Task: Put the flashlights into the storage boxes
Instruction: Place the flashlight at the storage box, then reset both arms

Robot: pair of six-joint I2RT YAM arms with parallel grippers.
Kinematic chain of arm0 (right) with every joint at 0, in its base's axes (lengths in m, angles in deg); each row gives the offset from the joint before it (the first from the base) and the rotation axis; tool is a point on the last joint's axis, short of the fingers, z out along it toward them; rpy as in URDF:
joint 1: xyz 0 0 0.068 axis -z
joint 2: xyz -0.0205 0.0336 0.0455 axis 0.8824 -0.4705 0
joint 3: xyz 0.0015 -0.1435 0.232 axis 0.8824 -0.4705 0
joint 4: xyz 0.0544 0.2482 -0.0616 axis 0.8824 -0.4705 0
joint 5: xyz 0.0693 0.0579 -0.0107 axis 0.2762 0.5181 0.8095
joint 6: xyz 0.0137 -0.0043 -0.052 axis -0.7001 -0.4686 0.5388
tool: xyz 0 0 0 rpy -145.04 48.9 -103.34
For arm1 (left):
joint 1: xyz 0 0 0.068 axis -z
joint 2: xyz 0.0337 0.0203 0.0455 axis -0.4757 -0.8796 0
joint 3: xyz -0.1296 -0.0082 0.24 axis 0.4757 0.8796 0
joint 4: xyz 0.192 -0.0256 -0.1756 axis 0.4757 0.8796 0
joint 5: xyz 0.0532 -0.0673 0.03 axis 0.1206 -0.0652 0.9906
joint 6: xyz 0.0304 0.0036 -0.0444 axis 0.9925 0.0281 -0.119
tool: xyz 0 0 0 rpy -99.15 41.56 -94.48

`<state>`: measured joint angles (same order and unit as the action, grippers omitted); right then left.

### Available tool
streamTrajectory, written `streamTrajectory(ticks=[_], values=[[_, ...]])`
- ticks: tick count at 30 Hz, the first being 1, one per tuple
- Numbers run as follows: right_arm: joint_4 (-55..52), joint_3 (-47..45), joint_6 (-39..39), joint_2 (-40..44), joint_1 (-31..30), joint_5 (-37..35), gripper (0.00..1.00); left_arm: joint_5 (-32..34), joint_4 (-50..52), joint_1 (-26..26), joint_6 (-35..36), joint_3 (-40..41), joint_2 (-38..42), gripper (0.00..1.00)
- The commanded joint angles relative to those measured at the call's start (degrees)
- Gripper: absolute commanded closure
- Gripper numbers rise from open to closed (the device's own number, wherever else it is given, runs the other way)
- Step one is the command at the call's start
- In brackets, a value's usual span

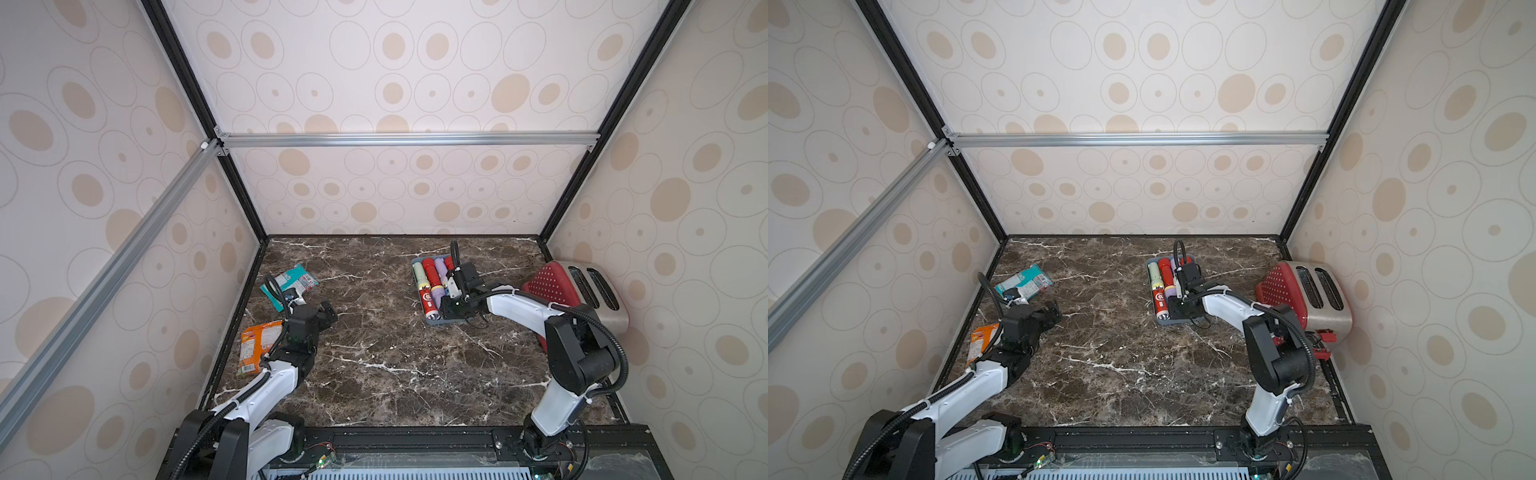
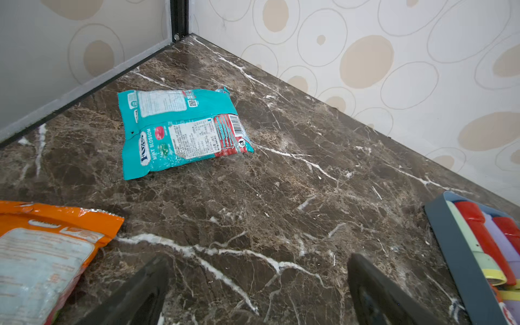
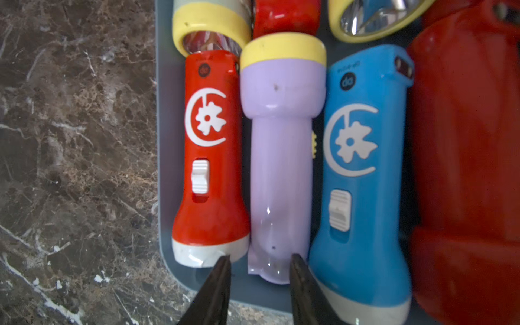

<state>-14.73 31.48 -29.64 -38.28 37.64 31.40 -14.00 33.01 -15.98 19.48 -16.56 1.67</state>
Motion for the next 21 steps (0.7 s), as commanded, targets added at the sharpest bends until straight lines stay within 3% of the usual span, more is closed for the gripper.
streamTrajectory(ticks=[1, 3, 5, 6, 7, 11, 12, 14, 18, 21], values=[[-1.84, -0.22, 0.84, 5.8, 0.57, -0.15, 0.51, 3.95, 2.96, -0.16, 9.06, -5.57, -1.62, 0.01], [-3.53, 0.07, 1.64, 10.14, 1.12, -2.12, 0.39, 5.33, -3.63, -0.21, 15.32, -4.57, -2.46, 0.01], [-4.66, -0.27, 2.53, 14.09, 1.89, -7.48, 0.32, 6.03, -10.49, -0.27, 21.74, -2.17, -2.51, 0.01], [-5.04, -0.95, 2.71, 15.8, 2.58, -10.97, 0.11, 6.18, -13.89, -0.21, 25.1, -0.61, -1.98, 0.01], [-4.92, -1.74, 2.52, 17.21, 3.51, -15.0, 0.0, 6.49, -16.92, -0.21, 27.69, 0.88, -1.35, 0.01], [-2.64, -6.61, -0.18, 19.88, 7.48, -36.51, 0.0, 3.15, -36.65, -0.3, 38.47, 12.71, 1.83, 0.01], [-1.49, -7.93, 0.75, 20.05, 7.51, -44.02, 0.0, 0.74, -41.51, -0.3, 40.92, 15.98, 2.09, 0.01], [5.32, -11.9, 5.91, 19.73, 7.68, -52.44, 0.0, -0.75, -50.21, -0.31, 42.78, 19.96, 0.71, 0.01], [24.86, -21.91, 21.87, 18.81, 9.82, -52.79, 0.0, -0.82, -55.44, -0.3, 41.87, 19.2, -8.1, 0.01], [24.9, -24.45, 18.1, 19.86, 13.39, -43.58, 0.0, 1.74, -62.74, -0.04, 42.24, 17.65, -16.01, 0.01]])
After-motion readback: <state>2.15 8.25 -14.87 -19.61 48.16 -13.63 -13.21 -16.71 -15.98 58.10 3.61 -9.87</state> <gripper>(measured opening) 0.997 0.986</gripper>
